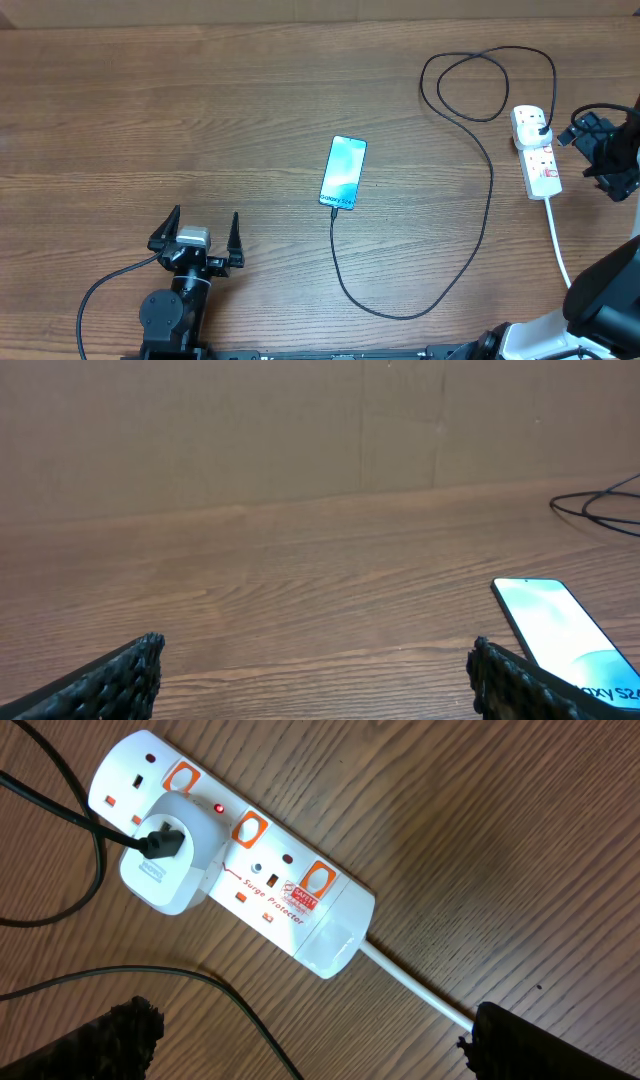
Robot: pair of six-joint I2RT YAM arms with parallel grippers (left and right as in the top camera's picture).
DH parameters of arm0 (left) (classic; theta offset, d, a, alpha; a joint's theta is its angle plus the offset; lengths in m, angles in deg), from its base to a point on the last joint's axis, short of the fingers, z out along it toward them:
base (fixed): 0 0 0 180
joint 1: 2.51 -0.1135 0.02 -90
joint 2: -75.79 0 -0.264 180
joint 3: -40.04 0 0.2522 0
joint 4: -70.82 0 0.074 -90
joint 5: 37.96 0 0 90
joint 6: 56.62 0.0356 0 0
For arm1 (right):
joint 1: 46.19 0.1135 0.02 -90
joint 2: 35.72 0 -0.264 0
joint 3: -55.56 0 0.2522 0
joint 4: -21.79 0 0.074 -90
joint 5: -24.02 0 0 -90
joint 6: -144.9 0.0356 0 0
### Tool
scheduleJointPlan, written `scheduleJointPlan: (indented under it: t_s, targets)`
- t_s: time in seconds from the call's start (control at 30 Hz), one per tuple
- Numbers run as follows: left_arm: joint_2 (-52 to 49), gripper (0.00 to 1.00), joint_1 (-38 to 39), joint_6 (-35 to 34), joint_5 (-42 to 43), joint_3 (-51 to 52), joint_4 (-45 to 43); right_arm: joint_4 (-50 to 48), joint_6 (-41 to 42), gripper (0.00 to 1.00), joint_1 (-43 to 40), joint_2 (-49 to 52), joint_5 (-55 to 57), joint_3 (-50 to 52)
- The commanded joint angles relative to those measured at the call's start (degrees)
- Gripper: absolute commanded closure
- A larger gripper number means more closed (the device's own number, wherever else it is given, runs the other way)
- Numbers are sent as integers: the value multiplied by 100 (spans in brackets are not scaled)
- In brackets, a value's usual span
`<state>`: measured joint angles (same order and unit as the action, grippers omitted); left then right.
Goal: Plug charger to phone and switch on socket
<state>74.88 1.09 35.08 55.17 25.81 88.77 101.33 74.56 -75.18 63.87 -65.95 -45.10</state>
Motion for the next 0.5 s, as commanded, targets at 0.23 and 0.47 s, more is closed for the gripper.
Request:
scheduleJointPlan:
  t_s: [0.23, 0.47]
  targets:
    - [66, 1, -52, 92, -57, 20, 13, -11, -2, 0, 2, -13, 26, -94]
    - [66, 0, -52, 92, -57, 20, 13, -11, -2, 0, 2, -11, 26, -94]
